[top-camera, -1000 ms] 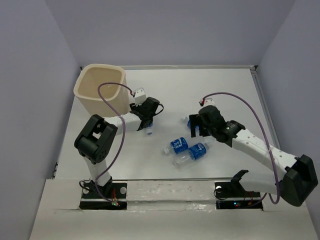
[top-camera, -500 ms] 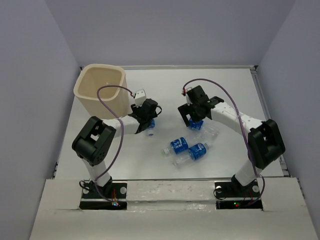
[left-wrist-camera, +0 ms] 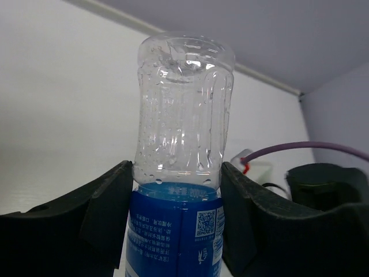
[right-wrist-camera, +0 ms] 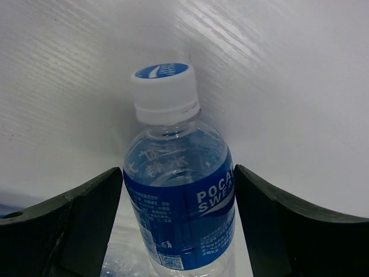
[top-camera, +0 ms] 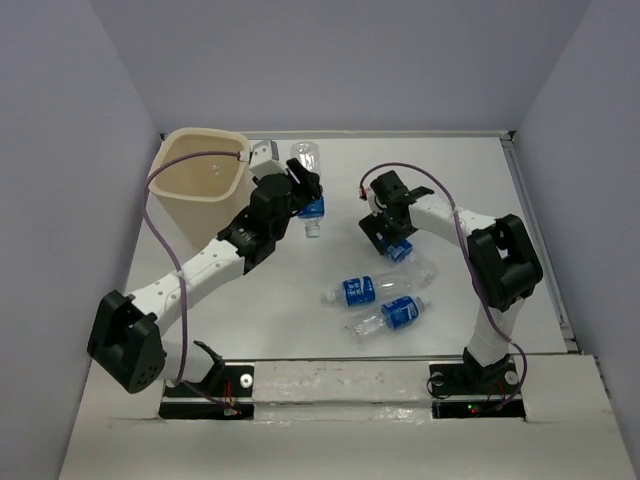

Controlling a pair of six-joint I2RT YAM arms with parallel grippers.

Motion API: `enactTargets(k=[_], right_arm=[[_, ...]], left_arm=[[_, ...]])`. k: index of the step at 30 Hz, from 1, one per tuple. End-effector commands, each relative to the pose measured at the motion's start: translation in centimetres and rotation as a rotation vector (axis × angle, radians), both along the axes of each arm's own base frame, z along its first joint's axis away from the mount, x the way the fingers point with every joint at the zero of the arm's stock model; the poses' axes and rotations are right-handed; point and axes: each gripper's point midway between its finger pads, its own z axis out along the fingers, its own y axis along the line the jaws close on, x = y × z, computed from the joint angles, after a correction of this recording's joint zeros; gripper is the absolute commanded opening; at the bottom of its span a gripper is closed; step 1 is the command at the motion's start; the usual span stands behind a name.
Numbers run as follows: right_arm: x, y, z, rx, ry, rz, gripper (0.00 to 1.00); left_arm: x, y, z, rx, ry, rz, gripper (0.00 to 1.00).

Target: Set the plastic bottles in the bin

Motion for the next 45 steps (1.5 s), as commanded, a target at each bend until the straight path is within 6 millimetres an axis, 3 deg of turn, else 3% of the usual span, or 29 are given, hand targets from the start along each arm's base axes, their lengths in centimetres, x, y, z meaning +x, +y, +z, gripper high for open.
enactTargets(k=[1,5,6,9,10,12,13,17,21,25,28,30,31,32,33,34,35,37,39,40,42,43,44,45], right_arm=[[2.7,-0.7,1.8,-0.005,-0.103,-0.016,0.77],[4.7,-1.5,4.3,-0.007,-0.228,-0.081,0.65],[5.0,-1.5,5.0,-0.002,-0.253,-0.092,0.61],[5.9,-1.4,8.3,0.041,-0.356,-0.127,0.59],[6.4,-1.3,9.5,0.066,-0.4,-0.146,0.59],[6.4,-1.3,12.3,0.115,-0.472,-0.162,0.58],[6.6,-1.2,13.5,0.14,-0.509,-0.169,0.58],[5.7,-1.0,19.5,0.268,-0.653,-0.181,0.57],[4.4,0.4,23.1,0.404,-0.725,-0.15,0.56],[2.0,3.3,28.4,0.593,-0.808,-0.078,0.56],[0.5,6.6,31.7,0.726,-0.829,-0.003,0.56],[-0.5,9.4,34.2,0.8,-0.845,0.061,0.56],[-0.4,10.9,35.8,0.831,-0.865,0.09,0.56],[-0.5,12.1,35.1,0.831,-0.85,0.113,0.56],[-1.6,14.2,37.2,0.878,-0.868,0.163,0.56],[-1.1,14.7,37.9,0.888,-0.882,0.167,0.56],[-1.5,17.2,38.0,0.92,-0.87,0.212,0.56],[-2.8,19.9,41.4,1.022,-0.911,0.271,0.56],[-3.3,22.9,41.9,1.078,-0.895,0.339,0.56],[-3.7,23.6,44.4,1.138,-0.942,0.362,0.56],[-4.7,25.8,45.7,1.197,-0.945,0.414,0.56],[-3.9,27.1,45.1,1.202,-0.94,0.424,0.56],[-4.7,27.8,47.6,1.271,-0.977,0.453,0.56],[-5.0,28.7,48.0,1.299,-0.982,0.468,0.56]], left_arm=[[-0.6,1.6,12.7,-0.126,-0.251,0.034,0.37],[-0.2,4.8,18.7,-0.125,-0.339,0.13,0.38],[0.2,6.6,20.7,-0.122,-0.373,0.174,0.38],[1.3,10.4,21.9,-0.104,-0.38,0.254,0.39],[2.0,13.1,22.7,-0.094,-0.392,0.314,0.4],[2.1,16.1,23.3,-0.042,-0.405,0.4,0.4],[2.2,18.8,23.5,-0.014,-0.409,0.485,0.4],[2.1,24.0,23.0,0.078,-0.418,0.658,0.4],[2.7,27.2,21.5,0.181,-0.41,0.79,0.4],[4.4,28.0,18.4,0.277,-0.353,0.823,0.49],[5.0,27.5,16.4,0.281,-0.326,0.786,0.88],[4.9,27.1,15.6,0.262,-0.321,0.766,0.97],[4.6,26.8,16.0,0.25,-0.337,0.741,0.99],[4.4,26.7,16.2,0.241,-0.344,0.733,0.99],[4.1,26.6,16.0,0.234,-0.345,0.726,0.99],[3.8,26.5,16.4,0.223,-0.355,0.723,0.99],[3.0,26.5,17.3,0.207,-0.378,0.715,0.99],[1.6,26.2,18.9,0.161,-0.422,0.693,0.99],[0.6,25.8,19.6,0.132,-0.426,0.666,0.99],[-0.6,25.3,20.7,0.092,-0.436,0.629,0.99],[-2.0,24.6,21.7,0.054,-0.447,0.576,0.99],[-2.9,24.2,21.9,0.034,-0.45,0.551,0.99],[-4.9,23.6,22.6,-0.006,-0.468,0.503,0.99],[-5.8,23.3,22.8,-0.019,-0.474,0.478,0.99]])
